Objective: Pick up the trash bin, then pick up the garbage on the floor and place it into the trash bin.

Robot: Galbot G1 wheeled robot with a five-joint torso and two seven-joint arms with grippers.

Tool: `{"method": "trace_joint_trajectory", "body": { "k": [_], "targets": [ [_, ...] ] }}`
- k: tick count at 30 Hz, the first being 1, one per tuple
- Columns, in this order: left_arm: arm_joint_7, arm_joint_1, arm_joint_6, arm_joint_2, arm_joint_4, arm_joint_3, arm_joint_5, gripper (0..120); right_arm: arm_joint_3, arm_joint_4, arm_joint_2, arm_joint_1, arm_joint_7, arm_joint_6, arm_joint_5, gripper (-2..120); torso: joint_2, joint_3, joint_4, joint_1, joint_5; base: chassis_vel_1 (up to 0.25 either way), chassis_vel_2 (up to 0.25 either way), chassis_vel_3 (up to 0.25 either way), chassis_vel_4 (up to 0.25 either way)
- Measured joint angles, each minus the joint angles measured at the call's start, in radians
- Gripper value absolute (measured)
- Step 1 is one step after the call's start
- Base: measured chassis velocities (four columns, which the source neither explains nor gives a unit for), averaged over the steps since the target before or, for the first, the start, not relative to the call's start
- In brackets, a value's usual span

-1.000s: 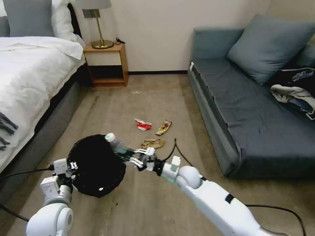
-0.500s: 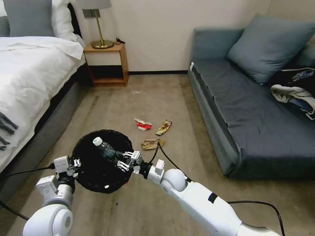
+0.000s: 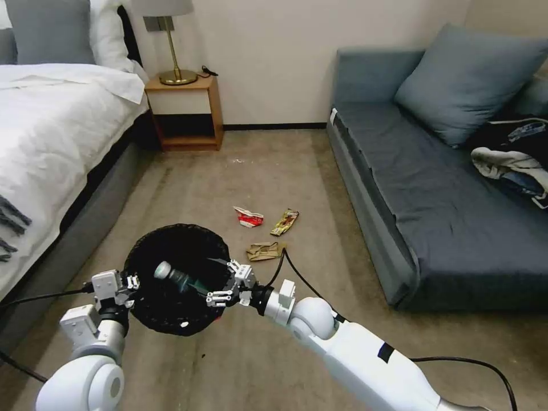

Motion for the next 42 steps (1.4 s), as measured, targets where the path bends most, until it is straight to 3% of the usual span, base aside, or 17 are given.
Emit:
{"method": "trace_joint_trajectory", "body": {
  "k": [7, 11, 12, 15, 20, 25, 42],
  "targets": [
    [-0.012, -0.004, 0.003, 0.020, -0.005, -0.036, -0.025, 7, 0.090, 0.076, -0.031, -0.061, 0.047, 0.000, -0.030, 100, 0.000, 0.000, 0.0002, 0.000, 0.0000, 0.000, 0.000, 0.000, 0.000],
    [-0.032, -0.015, -0.001, 0.065, 0.022, -0.055, 0.005, 7, 0.263, 0.159, -0.088, -0.181, 0.232, 0.019, -0.172, 100, 0.000, 0.000, -0.0001, 0.000, 0.0000, 0.000, 0.000, 0.000, 0.000],
    [-0.032, -0.015, -0.001, 0.065, 0.022, -0.055, 0.005, 7, 0.263, 0.159, -0.088, -0.181, 0.232, 0.019, -0.172, 100, 0.000, 0.000, -0.0001, 0.000, 0.0000, 0.000, 0.000, 0.000, 0.000],
    [-0.039, -0.022, -0.043, 0.087, 0.084, -0.061, 0.063, 7, 0.385, 0.189, -0.121, -0.298, 0.318, 0.105, -0.249, 100, 0.000, 0.000, 0.0000, 0.000, 0.0000, 0.000, 0.000, 0.000, 0.000],
    [-0.041, -0.031, -0.095, 0.109, 0.154, -0.065, 0.122, 7, 0.468, 0.216, -0.140, -0.459, 0.363, 0.204, -0.295, 100, 0.000, 0.000, -0.0002, 0.000, -0.0001, 0.000, 0.000, 0.000, 0.000],
    [-0.041, -0.034, -0.100, 0.111, 0.177, -0.066, 0.126, 7, 0.504, 0.220, -0.136, -0.538, 0.400, 0.246, -0.333, 100, 0.000, 0.000, -0.0002, 0.000, 0.0000, 0.000, 0.000, 0.000, 0.000],
    [-0.043, -0.012, -0.110, 0.085, 0.165, -0.067, 0.124, 7, 0.479, 0.206, -0.107, -0.530, 0.395, 0.253, -0.334, 100, 0.000, 0.000, 0.0002, 0.000, -0.0001, -0.010, 0.007, 0.012, -0.010]
  ]
}}
